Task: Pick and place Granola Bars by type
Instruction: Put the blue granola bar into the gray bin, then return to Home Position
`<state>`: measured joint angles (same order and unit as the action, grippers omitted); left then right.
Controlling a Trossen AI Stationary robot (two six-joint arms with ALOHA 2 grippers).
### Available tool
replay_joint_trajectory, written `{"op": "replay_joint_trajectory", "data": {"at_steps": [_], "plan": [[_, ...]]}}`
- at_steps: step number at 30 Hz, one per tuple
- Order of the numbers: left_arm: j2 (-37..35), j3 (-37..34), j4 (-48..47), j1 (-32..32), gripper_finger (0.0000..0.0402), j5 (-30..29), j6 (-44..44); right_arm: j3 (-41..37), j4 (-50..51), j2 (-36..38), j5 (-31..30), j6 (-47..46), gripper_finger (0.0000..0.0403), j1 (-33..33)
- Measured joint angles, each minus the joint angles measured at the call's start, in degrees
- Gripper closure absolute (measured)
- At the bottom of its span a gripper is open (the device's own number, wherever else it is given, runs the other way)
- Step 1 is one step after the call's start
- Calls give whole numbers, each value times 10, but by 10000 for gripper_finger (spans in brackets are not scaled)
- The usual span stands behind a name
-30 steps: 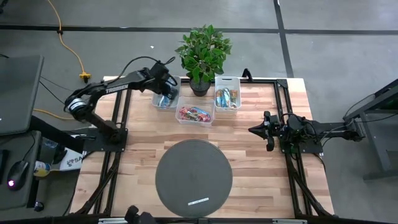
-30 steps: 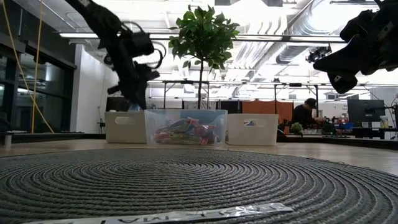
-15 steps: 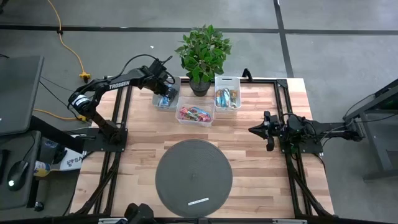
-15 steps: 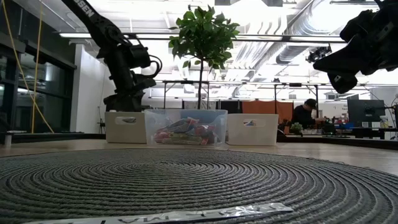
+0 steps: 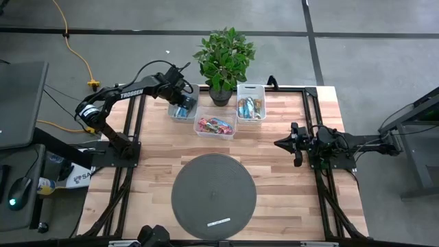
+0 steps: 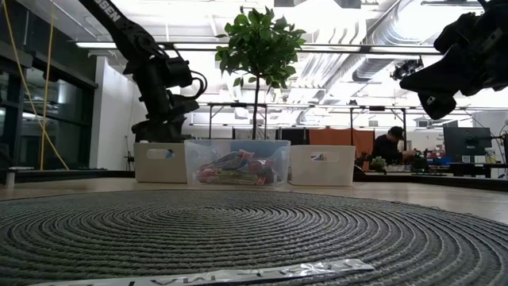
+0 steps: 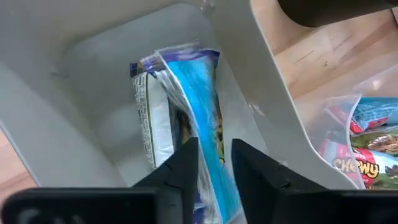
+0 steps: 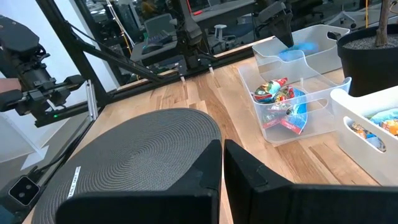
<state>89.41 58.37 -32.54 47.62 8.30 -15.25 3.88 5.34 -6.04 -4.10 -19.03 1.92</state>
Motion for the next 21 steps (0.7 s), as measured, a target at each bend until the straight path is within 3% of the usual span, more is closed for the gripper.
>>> {"op": "replay_joint_trajectory", "data": {"at_steps": [6,13,21], "plan": [[0,0,-1,0,260,0,0,0,0,0,0,0,402,0],[-8,13,-6,0,225,12,10,0,0,0,0,0,402,0],[-74,76,-57,-1,218,151,19,0,0,0,0,0,402,0]]}}
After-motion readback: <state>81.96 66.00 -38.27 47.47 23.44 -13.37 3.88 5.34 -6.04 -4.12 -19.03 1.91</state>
